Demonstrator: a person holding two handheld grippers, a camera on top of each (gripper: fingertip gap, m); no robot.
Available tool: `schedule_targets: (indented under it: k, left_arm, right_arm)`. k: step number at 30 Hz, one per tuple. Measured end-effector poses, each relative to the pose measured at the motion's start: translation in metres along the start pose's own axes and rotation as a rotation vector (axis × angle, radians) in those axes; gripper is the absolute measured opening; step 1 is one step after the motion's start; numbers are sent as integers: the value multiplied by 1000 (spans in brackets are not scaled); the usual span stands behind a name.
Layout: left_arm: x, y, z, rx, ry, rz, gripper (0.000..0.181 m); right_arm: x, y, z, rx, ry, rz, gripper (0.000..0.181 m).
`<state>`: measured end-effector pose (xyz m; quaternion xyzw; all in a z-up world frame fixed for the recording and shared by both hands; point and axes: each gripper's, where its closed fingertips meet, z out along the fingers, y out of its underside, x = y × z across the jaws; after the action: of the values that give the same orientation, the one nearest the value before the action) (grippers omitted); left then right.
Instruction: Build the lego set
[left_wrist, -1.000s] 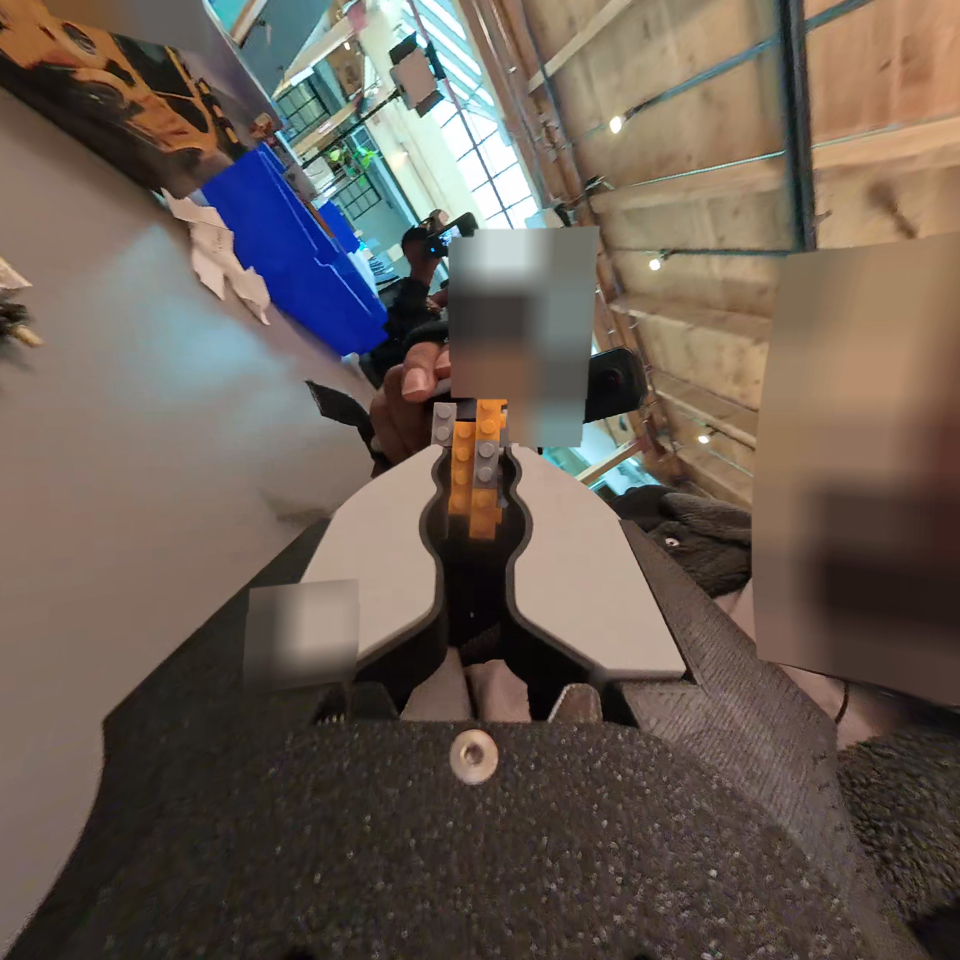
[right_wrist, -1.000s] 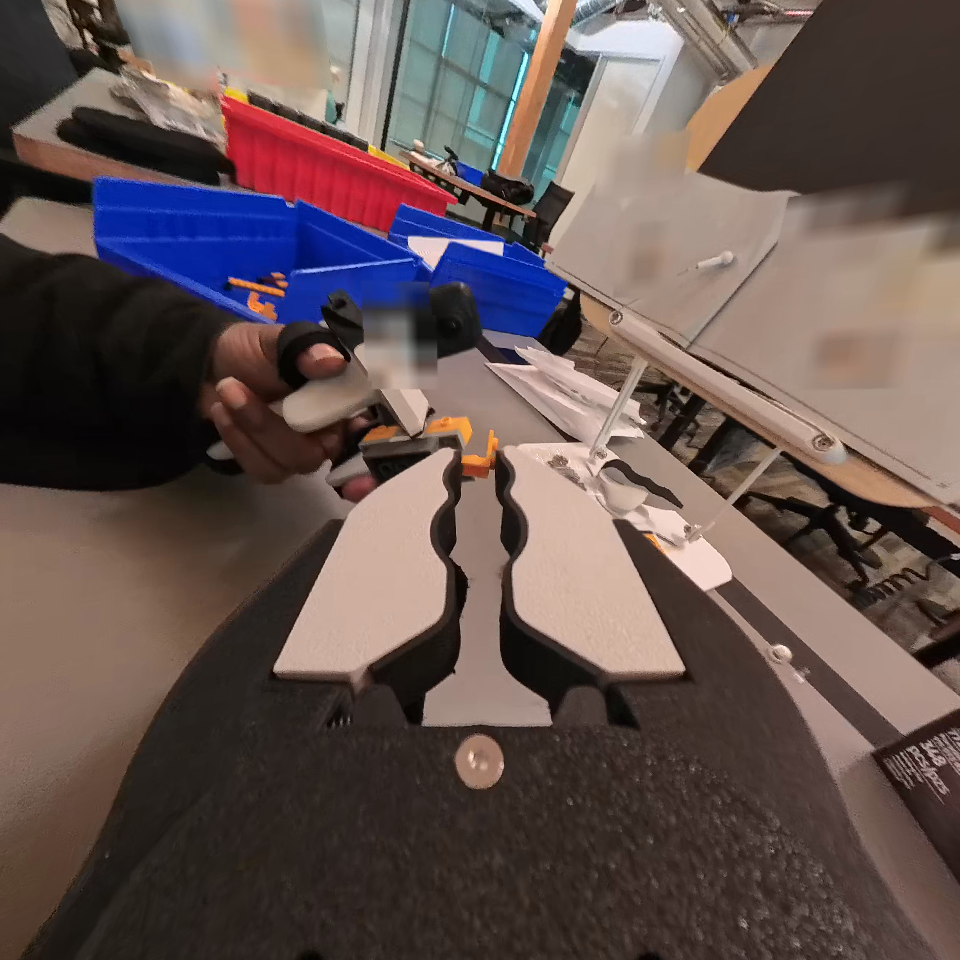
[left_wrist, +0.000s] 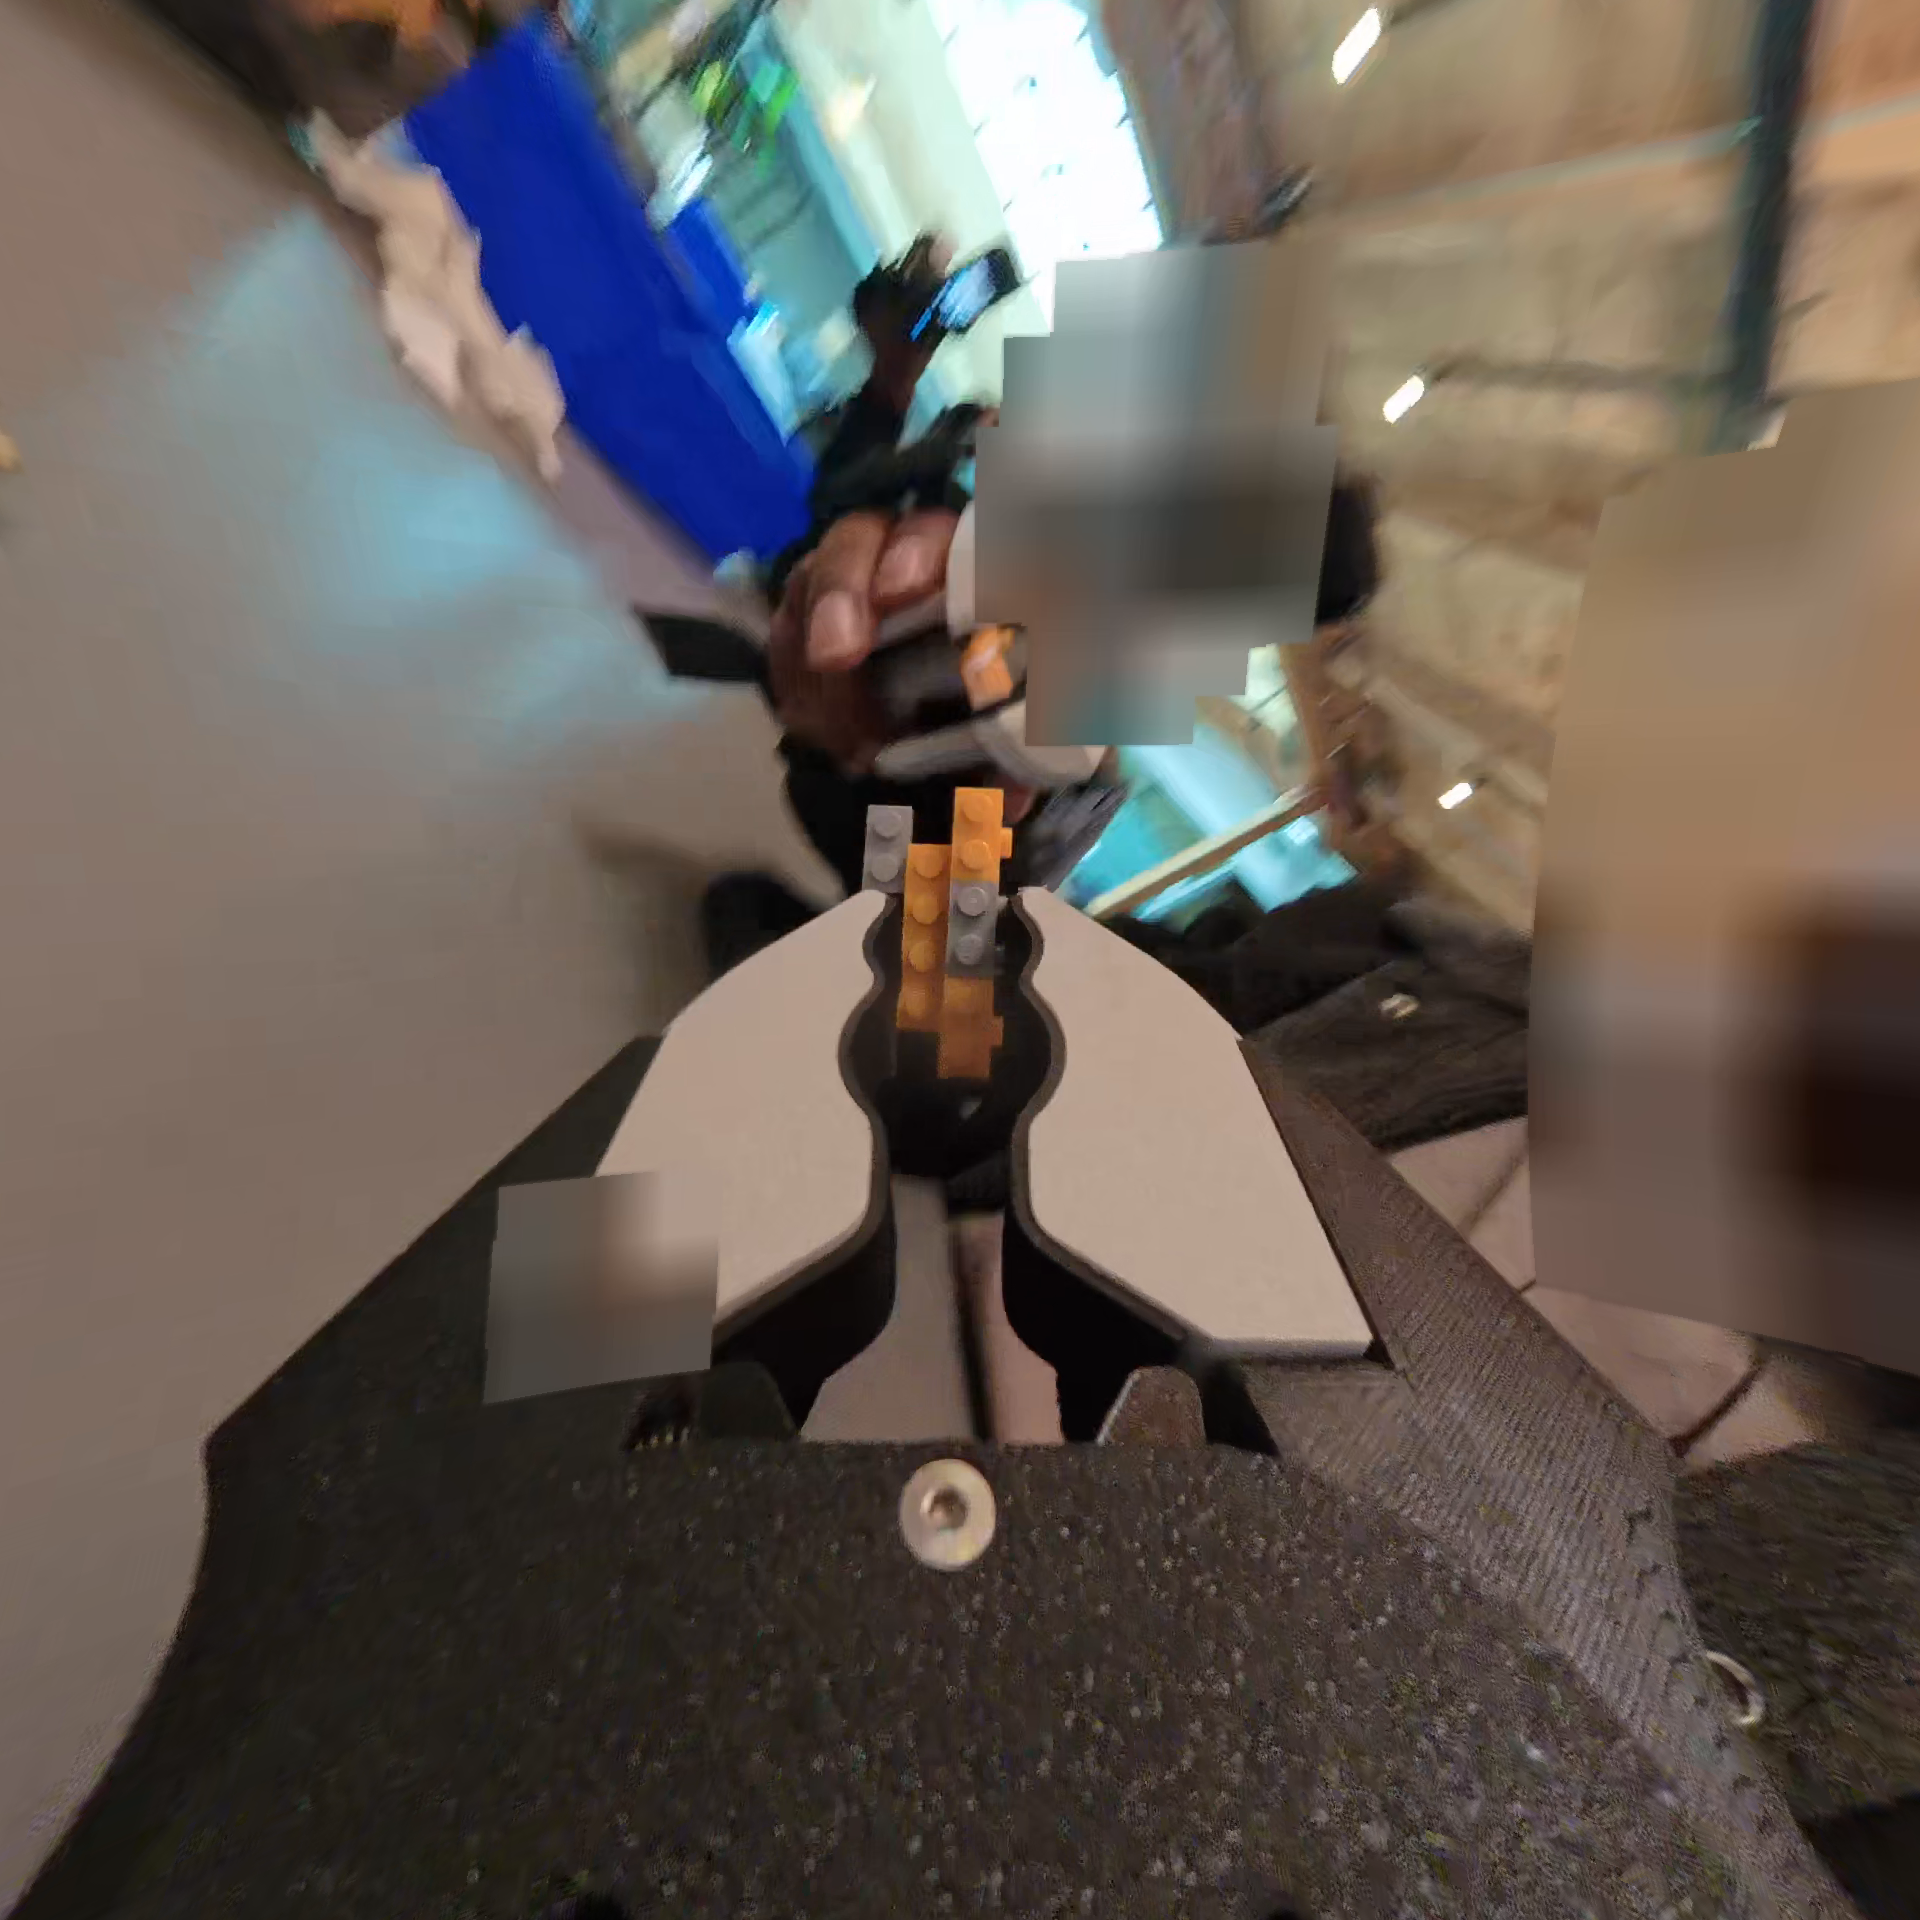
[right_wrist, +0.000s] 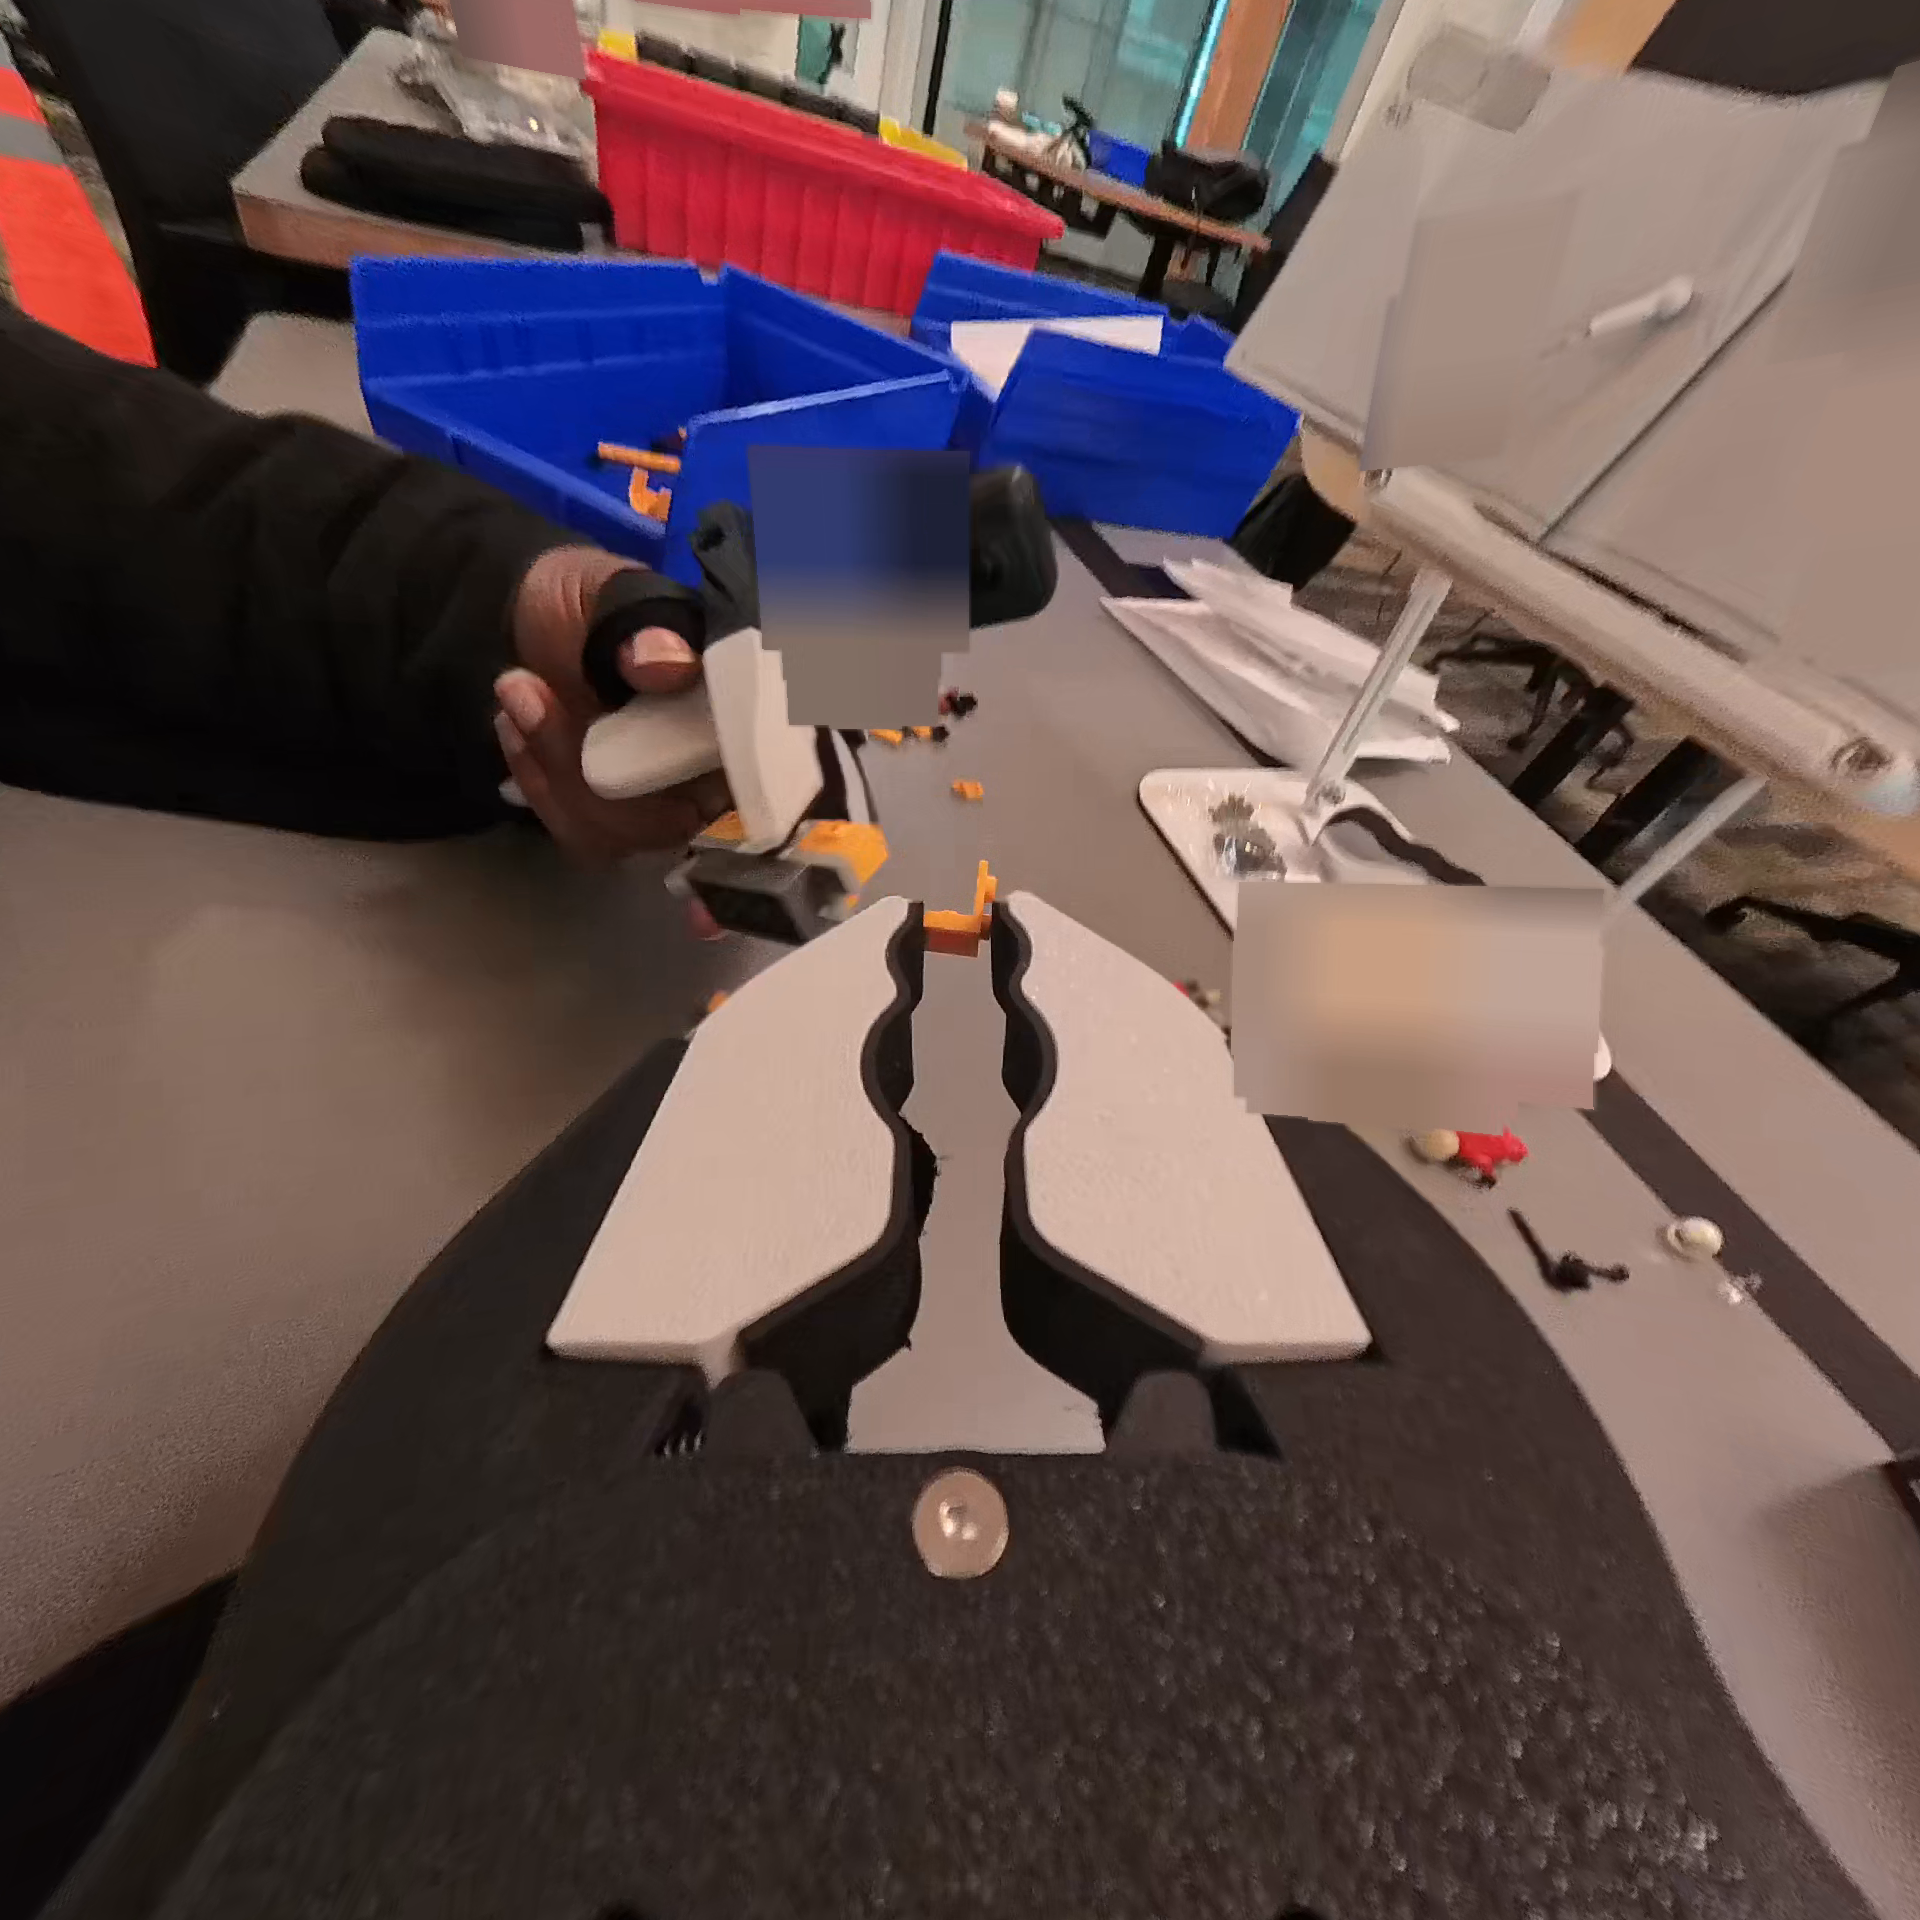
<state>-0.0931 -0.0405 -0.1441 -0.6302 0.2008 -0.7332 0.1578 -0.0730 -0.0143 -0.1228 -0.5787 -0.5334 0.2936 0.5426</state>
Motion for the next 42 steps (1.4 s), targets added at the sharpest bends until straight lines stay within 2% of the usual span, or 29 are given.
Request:
schedule_targets:
  k: [3,5,10,12,14,22,27,29,31,34,37,42]
  left_arm:
    - [-23,19,2,-145,-177,80,18]
    - [-36,29,2,-229,-302,193,19]
    - [-83,52,-11,-577,-740,692,19]
    - [-89,56,-10,-656,-808,830,19]
    - [-90,55,-8,-676,-838,910,18]
    - [-89,55,-9,-676,-826,931,19]
    - [-87,54,-9,-649,-789,886,18]
    - [-84,53,-10,-631,-774,868,19]
    - [-80,52,-10,-618,-742,847,19]
    - [-60,58,-3,-565,-563,694,19]
    - [-43,60,1,-502,-404,517,19]
    - [-26,63,2,-475,-254,366,19]
  right_arm:
    - [-3,19,-1,-40,-17,18,12]
    - [-5,32,0,-77,-20,0,12]
    - [-6,59,7,-152,-36,13,12]
    - [-7,73,9,-201,-43,9,12]
    - [-8,88,12,-268,-40,-14,12]
    - [-26,123,16,-526,-113,34,12]
    - [-27,127,15,-549,-124,32,24]
    - [-28,123,14,-526,-134,13,28]
    - [-32,107,12,-445,-160,-28,31]
    - [-52,77,11,-309,-237,-123,32]
    - [-75,64,15,-257,-298,-229,32]
    - [-83,55,24,-218,-250,-361,27]
